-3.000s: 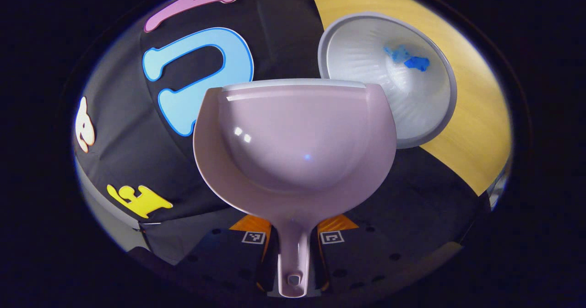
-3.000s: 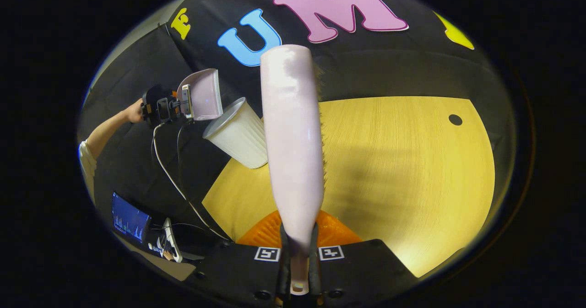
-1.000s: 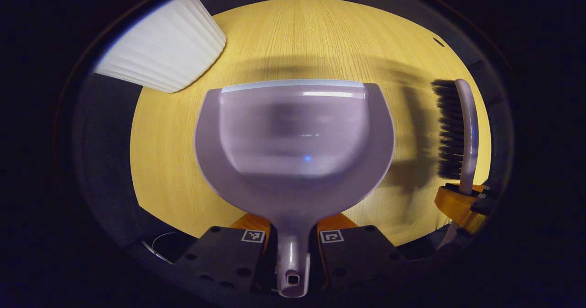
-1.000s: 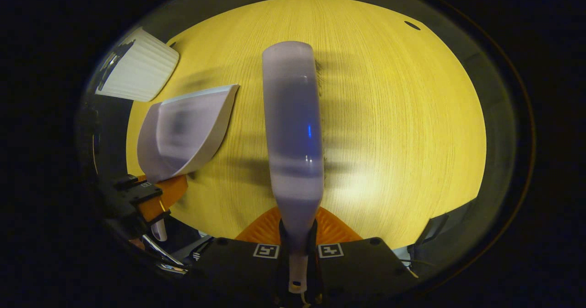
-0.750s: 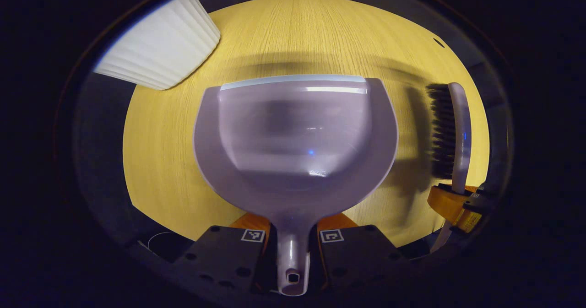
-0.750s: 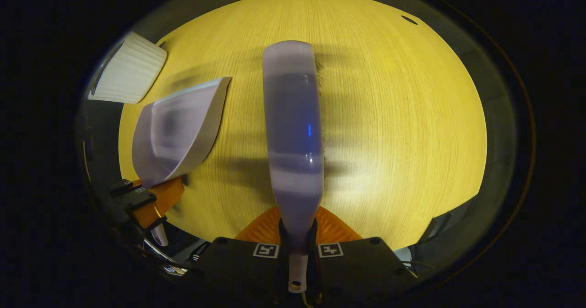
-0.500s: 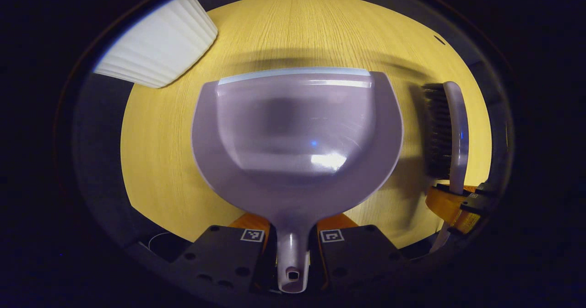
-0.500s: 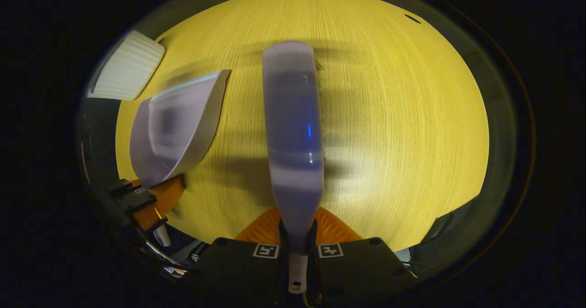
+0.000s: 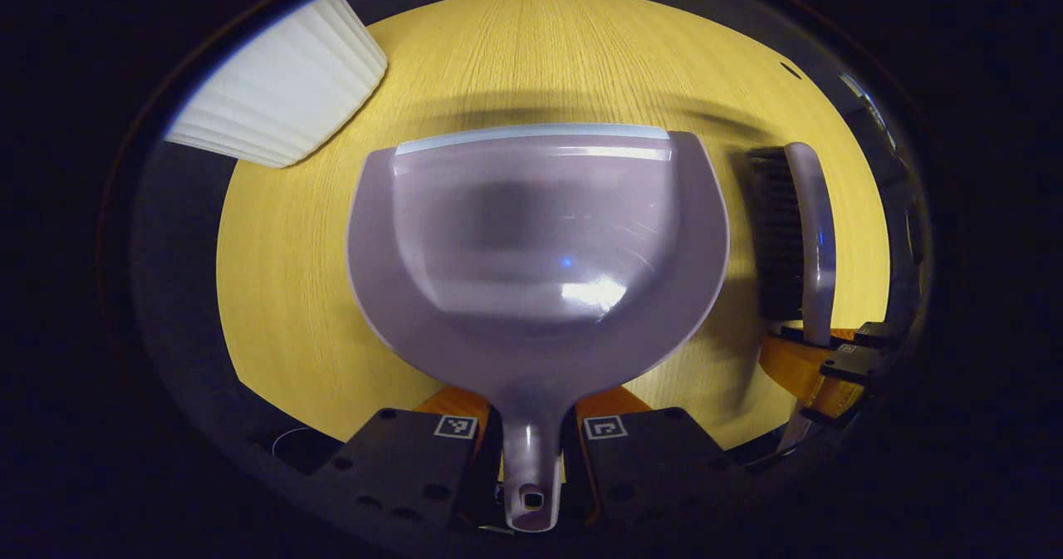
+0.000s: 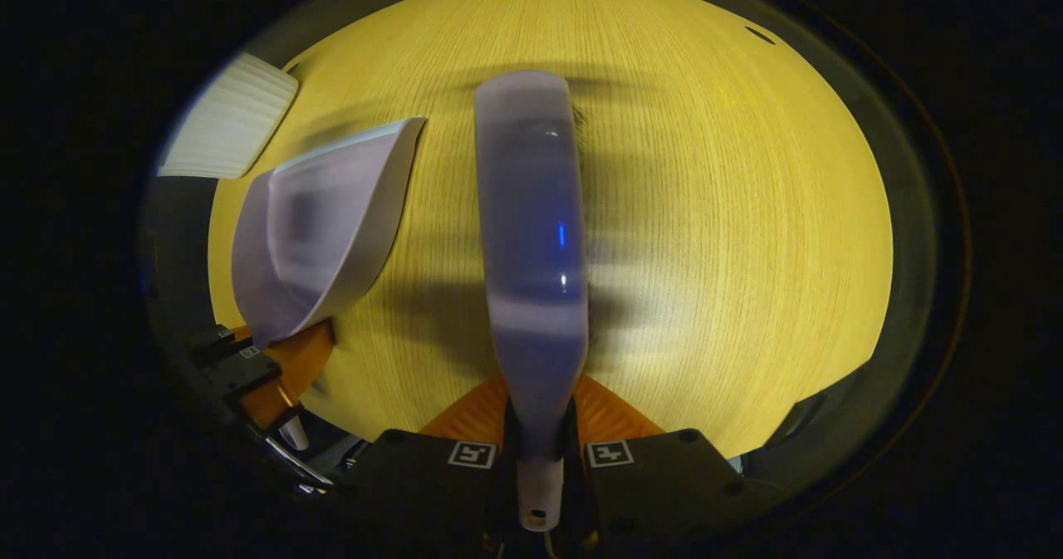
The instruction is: Pick up the small broom and dustpan from the desktop, sweep the trash into the dustpan with the broom, and then empty the trash into the garbage bin.
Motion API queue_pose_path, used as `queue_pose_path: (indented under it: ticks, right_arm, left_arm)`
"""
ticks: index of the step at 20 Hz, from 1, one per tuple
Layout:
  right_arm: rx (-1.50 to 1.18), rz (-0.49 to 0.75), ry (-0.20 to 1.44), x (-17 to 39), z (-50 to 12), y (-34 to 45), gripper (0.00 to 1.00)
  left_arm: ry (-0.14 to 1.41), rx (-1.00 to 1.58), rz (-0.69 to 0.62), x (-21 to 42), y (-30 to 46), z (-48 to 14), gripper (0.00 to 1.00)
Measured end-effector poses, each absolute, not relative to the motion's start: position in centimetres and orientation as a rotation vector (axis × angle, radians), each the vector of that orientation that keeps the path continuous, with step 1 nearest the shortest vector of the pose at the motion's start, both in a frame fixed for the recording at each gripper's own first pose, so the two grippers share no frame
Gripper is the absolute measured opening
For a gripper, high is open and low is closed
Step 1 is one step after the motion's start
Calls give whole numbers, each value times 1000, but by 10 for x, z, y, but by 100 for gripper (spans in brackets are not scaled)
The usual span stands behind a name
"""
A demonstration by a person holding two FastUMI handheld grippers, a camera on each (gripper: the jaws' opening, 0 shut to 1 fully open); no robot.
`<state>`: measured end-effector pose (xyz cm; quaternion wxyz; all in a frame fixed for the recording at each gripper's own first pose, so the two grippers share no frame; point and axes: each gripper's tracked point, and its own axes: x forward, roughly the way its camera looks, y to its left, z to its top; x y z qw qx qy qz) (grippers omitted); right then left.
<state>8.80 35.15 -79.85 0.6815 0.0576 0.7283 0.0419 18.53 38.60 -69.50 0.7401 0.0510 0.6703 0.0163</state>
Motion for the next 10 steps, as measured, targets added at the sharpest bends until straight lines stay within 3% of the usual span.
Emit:
queue_pose_path:
  ticks: [1,2,3,5,7,10]
  right_arm:
    - [127,96,1637,87,-796,351,19]
    - [125,93,1634,88,-795,350,19]
    - [123,85,1628,88,-795,349,36]
    - [127,87,1625,88,-793,348,39]
    - [124,98,1622,86,-789,348,56]
    - [120,96,1603,89,-783,348,59]
  left_arm:
    - [1471,112,34,184,386,-694,32]
    - [1471,116,34,184,385,-692,32]
    - [1465,126,39,185,386,-690,31]
    - [1456,157,35,189,386,-684,43]
    - [1444,172,22,189,385,-680,51]
    - [1447,144,14,188,381,-674,55]
